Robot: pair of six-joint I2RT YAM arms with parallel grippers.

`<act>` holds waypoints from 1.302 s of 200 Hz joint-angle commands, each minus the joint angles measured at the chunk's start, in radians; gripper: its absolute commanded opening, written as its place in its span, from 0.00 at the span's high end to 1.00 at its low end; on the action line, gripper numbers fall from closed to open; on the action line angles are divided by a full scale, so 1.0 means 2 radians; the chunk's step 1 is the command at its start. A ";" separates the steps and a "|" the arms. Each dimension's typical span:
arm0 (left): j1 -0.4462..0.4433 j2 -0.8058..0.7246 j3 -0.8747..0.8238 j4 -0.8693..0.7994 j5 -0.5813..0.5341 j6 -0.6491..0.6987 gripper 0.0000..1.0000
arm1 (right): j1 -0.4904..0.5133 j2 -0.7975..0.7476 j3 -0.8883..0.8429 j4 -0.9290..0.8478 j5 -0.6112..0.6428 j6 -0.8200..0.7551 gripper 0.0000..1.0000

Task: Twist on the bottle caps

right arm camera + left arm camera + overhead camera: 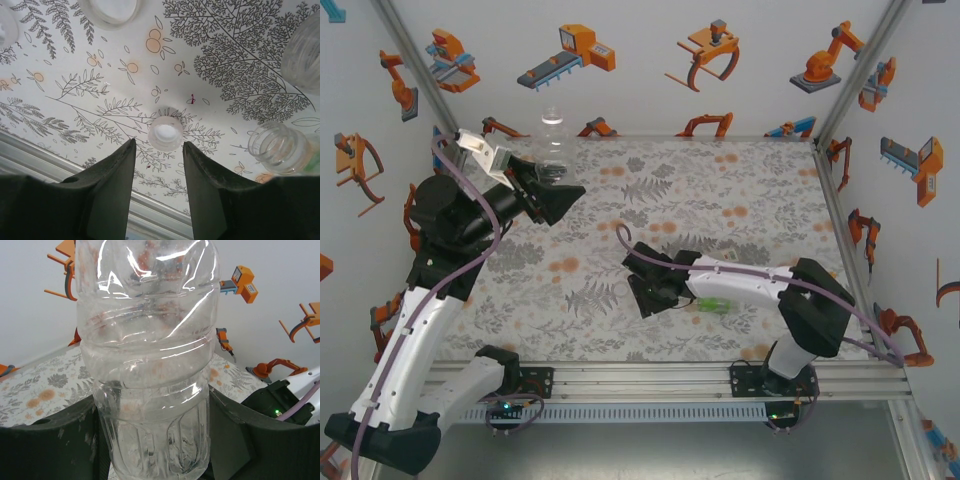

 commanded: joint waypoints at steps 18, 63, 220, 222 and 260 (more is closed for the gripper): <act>0.002 -0.004 0.007 0.023 0.006 -0.010 1.00 | 0.003 0.020 0.006 -0.012 -0.004 0.001 0.60; 0.002 -0.010 0.004 0.019 0.004 -0.009 1.00 | 0.003 0.029 0.006 -0.009 -0.008 -0.001 0.61; 0.001 -0.001 0.004 0.031 0.004 -0.016 1.00 | 0.019 0.012 0.009 -0.012 0.015 -0.010 0.60; 0.002 -0.001 0.005 0.031 0.004 -0.016 1.00 | 0.019 0.013 0.009 -0.012 0.015 -0.010 0.60; 0.001 -0.001 0.004 0.030 0.004 -0.015 1.00 | 0.023 0.009 0.011 -0.018 0.028 -0.009 0.60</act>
